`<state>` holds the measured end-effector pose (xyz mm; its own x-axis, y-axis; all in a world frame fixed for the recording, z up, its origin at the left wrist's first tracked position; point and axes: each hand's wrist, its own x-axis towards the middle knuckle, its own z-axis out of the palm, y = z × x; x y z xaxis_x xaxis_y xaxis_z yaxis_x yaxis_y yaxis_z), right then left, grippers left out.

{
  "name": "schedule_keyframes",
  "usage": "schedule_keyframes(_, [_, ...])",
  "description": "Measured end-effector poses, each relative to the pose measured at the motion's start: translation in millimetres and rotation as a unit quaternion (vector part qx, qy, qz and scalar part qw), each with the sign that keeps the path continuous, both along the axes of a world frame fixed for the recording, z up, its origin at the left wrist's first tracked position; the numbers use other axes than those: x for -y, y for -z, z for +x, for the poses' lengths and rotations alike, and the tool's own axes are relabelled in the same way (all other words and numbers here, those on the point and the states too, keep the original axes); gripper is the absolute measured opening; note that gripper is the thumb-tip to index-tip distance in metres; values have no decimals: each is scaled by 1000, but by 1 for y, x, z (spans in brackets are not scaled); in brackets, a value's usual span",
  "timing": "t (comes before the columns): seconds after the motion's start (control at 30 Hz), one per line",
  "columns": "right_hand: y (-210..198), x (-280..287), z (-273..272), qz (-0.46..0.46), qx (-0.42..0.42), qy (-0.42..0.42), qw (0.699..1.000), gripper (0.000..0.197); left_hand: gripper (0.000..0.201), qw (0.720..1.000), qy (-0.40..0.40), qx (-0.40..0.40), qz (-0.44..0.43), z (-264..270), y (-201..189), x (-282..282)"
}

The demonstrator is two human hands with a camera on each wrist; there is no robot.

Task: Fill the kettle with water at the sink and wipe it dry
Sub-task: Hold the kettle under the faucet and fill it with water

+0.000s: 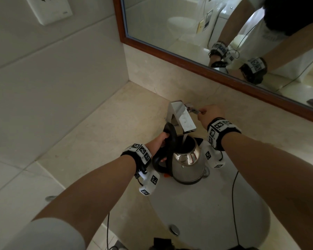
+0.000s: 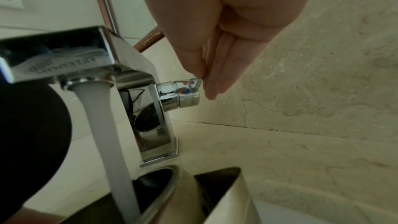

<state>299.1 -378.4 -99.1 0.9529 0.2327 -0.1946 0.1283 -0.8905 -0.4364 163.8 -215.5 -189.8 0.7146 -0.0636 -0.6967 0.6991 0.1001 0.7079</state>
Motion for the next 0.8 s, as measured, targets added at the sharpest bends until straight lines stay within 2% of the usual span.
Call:
schedule_keyframes(0.43, [0, 0, -1, 2, -2, -3, 1000, 24, 72, 1000, -3, 4, 2, 1, 1, -1])
schedule_keyframes(0.57, [1, 0, -1, 9, -1, 0, 1000, 25, 67, 1000, -16, 3, 0, 2, 1, 0])
schedule_keyframes(0.8, [1, 0, -1, -3, 9, -6, 1000, 25, 73, 1000, -6, 5, 1, 2, 2, -1])
